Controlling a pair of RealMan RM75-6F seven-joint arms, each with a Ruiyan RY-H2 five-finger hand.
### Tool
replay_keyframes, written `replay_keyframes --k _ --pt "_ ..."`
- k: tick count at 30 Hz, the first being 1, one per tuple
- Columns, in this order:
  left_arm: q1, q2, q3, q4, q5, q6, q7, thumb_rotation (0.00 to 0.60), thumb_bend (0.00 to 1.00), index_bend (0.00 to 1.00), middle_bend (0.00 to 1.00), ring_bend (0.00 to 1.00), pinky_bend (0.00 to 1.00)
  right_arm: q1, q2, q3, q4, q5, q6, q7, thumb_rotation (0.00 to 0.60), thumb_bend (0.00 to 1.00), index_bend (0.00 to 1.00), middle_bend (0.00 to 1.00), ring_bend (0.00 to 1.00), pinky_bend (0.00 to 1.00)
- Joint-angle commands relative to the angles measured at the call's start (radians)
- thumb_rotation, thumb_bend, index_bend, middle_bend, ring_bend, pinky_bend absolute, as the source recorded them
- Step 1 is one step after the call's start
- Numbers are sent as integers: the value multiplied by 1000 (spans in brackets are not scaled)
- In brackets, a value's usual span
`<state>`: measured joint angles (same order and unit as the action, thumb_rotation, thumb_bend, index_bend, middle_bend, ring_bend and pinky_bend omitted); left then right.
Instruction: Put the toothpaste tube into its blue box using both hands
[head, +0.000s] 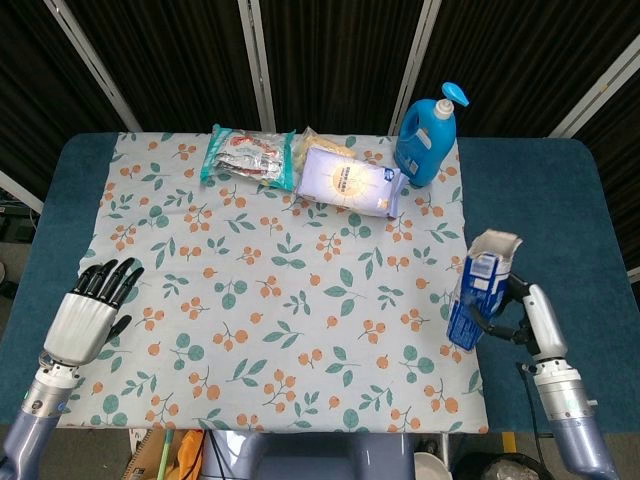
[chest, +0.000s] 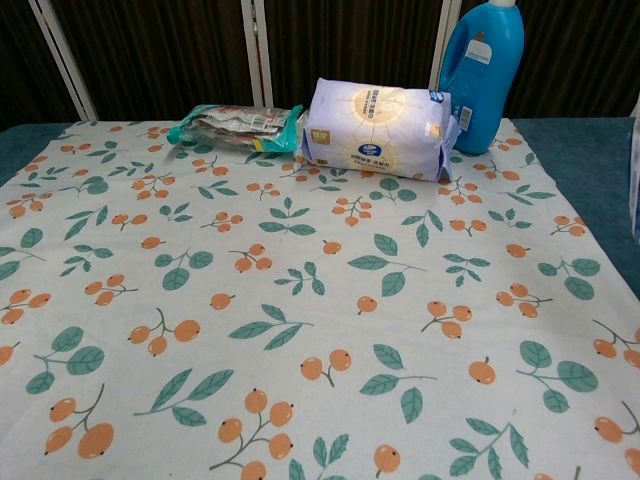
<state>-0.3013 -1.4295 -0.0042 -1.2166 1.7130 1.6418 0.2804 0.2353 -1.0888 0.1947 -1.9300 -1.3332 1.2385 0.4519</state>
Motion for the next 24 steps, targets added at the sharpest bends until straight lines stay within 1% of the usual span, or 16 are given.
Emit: replay_keyframes --k 1,5,8,11,12,14,16,20,21,24 --pt "2 2 -3 -2 -3 -3 -2 600 130 170 147 191 253 27 -6 -83 41 65 -108 -194 600 470 596 657 649 618" --pt "5 5 -7 -6 -8 -8 -10 600 130 172 148 191 253 39 -30 -102 60 92 -114 -325 600 470 596 657 649 618" --pt "6 6 -8 -9 -7 -10 -12 600 130 172 149 191 253 46 -43 -113 66 103 -115 -398 600 470 596 657 647 618" --pt "7 8 -7 -10 -5 -13 -10 600 130 172 149 191 253 53 -57 -122 69 124 -119 -466 600 470 556 656 613 586" --pt "7 8 -7 -11 -4 -15 -10 600 130 172 149 191 253 55 -62 -125 70 133 -122 -485 600 470 524 647 587 565" --pt "8 9 -8 -14 -5 -16 -11 600 130 172 149 191 253 59 -66 -129 66 145 -129 -506 600 470 439 592 515 515" --pt "10 10 -10 -19 -7 -19 -13 600 130 172 148 191 253 62 -64 -134 59 151 -140 -512 600 470 354 518 445 472" --pt "13 15 -13 -34 -13 -26 -17 600 130 170 147 191 253 64 -62 -137 44 151 -147 -509 600 469 284 459 389 437" --pt "13 16 -14 -37 -13 -27 -18 600 130 169 146 191 253 64 -62 -138 40 149 -148 -509 600 461 245 423 354 413" --pt "15 18 -15 -43 -14 -30 -19 600 130 168 145 191 247 67 -61 -146 23 143 -160 -510 600 400 83 283 221 323"
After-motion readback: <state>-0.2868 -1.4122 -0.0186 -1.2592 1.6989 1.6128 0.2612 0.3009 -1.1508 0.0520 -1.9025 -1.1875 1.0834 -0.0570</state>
